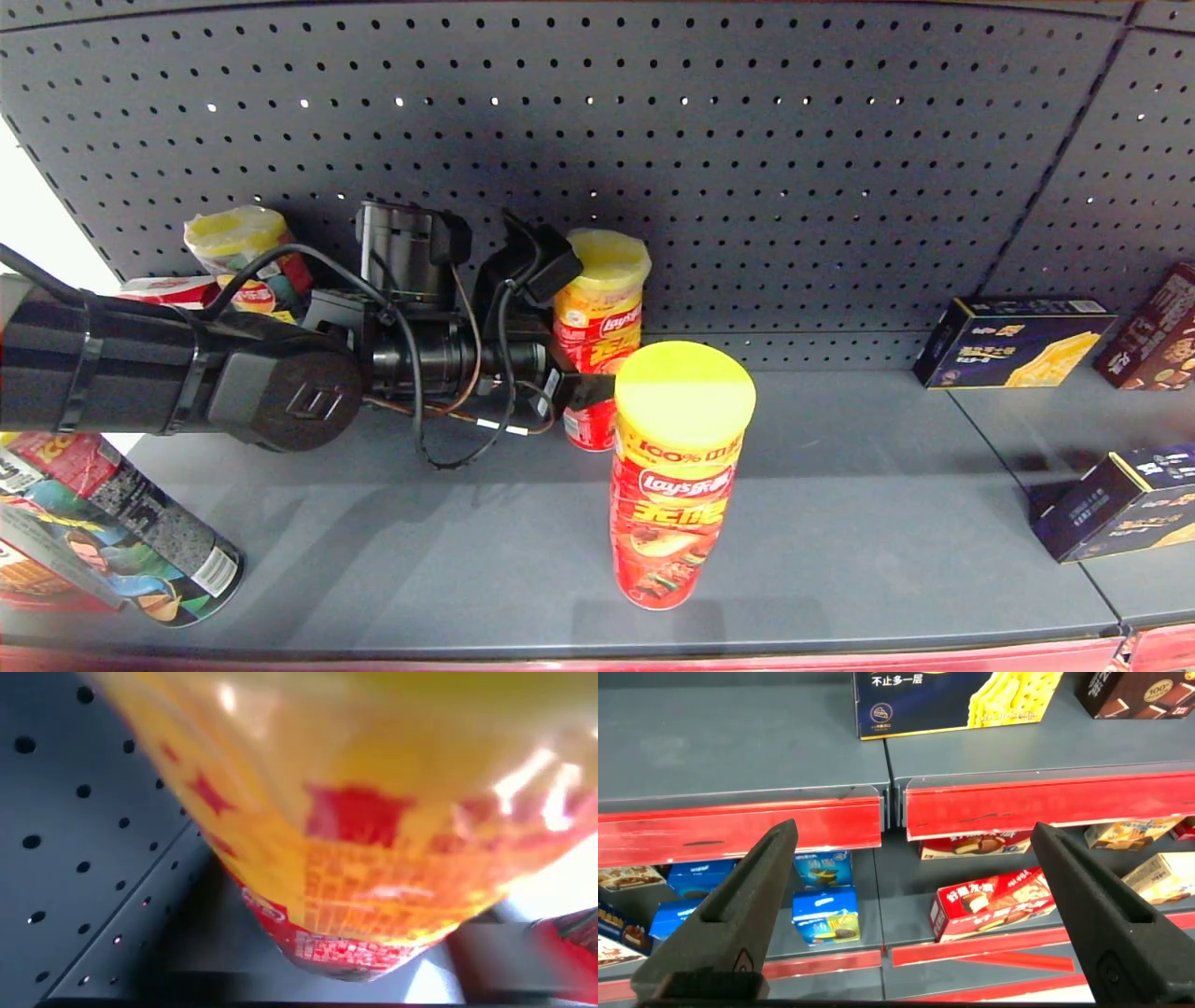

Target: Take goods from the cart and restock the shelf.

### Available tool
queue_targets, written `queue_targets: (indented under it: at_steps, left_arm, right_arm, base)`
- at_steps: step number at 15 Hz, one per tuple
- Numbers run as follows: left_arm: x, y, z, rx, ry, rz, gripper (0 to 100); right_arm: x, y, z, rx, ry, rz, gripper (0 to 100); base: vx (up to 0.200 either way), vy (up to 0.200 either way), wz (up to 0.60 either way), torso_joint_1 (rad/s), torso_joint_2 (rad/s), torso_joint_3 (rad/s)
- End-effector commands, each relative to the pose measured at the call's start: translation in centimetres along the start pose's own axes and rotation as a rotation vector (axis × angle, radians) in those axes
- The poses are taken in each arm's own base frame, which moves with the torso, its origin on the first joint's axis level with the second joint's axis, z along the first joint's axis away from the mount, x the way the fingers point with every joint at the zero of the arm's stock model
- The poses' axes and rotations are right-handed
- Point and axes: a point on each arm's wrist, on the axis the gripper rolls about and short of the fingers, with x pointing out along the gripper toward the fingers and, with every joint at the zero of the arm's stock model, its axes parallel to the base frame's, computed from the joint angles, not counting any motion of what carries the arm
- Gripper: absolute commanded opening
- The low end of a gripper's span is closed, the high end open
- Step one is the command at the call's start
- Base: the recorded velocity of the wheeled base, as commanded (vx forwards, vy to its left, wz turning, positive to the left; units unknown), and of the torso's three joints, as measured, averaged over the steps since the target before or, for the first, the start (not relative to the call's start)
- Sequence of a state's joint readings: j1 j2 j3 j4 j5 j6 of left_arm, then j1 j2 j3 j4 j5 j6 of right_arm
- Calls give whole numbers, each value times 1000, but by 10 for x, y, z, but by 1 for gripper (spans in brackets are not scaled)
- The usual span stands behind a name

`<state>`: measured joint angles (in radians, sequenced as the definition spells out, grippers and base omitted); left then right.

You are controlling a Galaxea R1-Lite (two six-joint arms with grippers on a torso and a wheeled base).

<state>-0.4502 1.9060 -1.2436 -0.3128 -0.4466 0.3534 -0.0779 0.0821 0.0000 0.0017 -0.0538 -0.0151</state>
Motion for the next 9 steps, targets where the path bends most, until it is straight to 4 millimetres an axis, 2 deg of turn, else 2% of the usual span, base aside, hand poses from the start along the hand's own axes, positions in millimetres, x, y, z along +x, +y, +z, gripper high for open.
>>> queue_targets:
  at_steps: [1,4,9]
  left_arm:
    - [-1,0,-2,-1,7,3,100]
    - [-19,-3,4,6,-1,33,100]
    - [-43,-10,1,2,21,88,100]
  right_arm:
    - [0,0,0,0,2,0,100]
    - [0,0,0,0,2,0,100]
    - [0,0,0,0,2,0,100]
  base:
    - [0,0,0,0,0,0]
    - [0,0,0,0,0,0]
    - [0,0,0,0,0,0]
